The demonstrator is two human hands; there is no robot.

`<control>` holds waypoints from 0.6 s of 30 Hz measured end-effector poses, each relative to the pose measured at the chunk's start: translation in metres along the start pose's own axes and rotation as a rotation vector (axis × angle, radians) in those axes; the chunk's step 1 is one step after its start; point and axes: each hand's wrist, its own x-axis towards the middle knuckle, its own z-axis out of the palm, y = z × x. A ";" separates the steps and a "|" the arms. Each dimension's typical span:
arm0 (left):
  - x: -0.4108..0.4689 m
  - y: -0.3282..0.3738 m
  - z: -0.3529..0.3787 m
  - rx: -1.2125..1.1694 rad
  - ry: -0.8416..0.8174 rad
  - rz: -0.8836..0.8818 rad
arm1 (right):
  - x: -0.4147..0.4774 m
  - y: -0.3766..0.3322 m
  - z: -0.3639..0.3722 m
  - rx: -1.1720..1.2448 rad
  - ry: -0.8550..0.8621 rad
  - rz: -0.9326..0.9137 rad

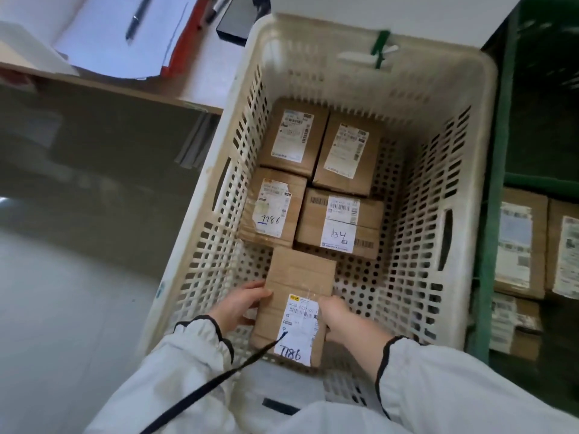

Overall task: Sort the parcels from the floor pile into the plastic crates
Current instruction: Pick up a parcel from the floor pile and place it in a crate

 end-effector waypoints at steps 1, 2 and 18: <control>0.003 -0.001 -0.004 0.001 0.004 -0.006 | 0.004 0.001 0.006 0.000 0.005 0.002; 0.006 -0.001 -0.007 -0.005 0.006 -0.014 | 0.008 0.003 0.012 0.002 0.005 -0.002; 0.051 -0.034 -0.025 -0.049 0.340 0.002 | 0.006 -0.010 0.068 -0.043 -0.092 -0.010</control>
